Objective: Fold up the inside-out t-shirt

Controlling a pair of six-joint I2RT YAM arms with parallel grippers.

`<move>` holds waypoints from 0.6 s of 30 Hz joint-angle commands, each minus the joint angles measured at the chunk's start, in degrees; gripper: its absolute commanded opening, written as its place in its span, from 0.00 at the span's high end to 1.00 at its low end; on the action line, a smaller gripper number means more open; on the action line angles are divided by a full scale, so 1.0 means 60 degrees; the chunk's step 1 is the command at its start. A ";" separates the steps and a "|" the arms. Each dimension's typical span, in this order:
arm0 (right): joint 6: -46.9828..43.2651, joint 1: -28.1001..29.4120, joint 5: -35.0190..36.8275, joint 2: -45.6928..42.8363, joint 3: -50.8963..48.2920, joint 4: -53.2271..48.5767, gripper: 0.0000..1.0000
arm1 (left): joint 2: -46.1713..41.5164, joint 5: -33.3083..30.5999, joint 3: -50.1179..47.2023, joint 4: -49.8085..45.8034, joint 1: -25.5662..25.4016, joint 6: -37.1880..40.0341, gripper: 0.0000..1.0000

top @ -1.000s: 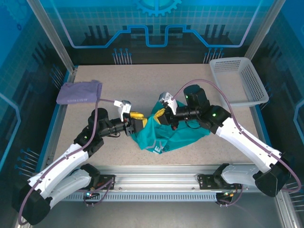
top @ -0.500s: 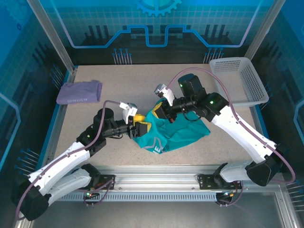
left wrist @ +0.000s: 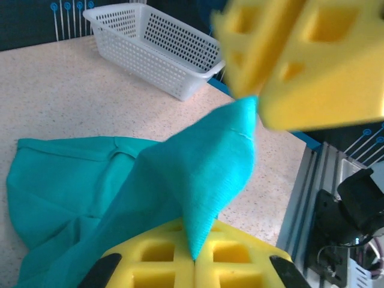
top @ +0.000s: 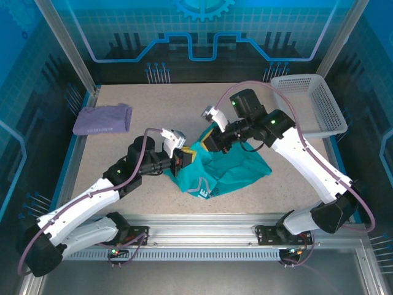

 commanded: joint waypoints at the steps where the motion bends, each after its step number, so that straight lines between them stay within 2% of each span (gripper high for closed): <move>1: 0.1150 -0.0784 0.1100 -0.0646 -0.0924 0.0547 0.68 | -0.0394 -0.0609 -0.0188 0.0307 -0.0002 -0.0224 1.00; 4: 0.1482 -0.0836 0.1961 -0.1149 -0.2001 0.1058 0.60 | -0.0637 -0.0706 -0.0432 0.0563 0.0110 -0.0565 1.00; 11: 0.2742 -0.0661 0.0087 -0.1152 -0.4053 0.3332 0.51 | -0.0796 -0.0804 -0.0749 0.0780 0.0221 -0.0949 1.00; 18: 0.2960 -0.0274 -0.0107 -0.0723 -0.4397 0.4073 0.51 | -0.0815 -0.0887 -0.0760 0.0792 0.0242 -0.0972 1.00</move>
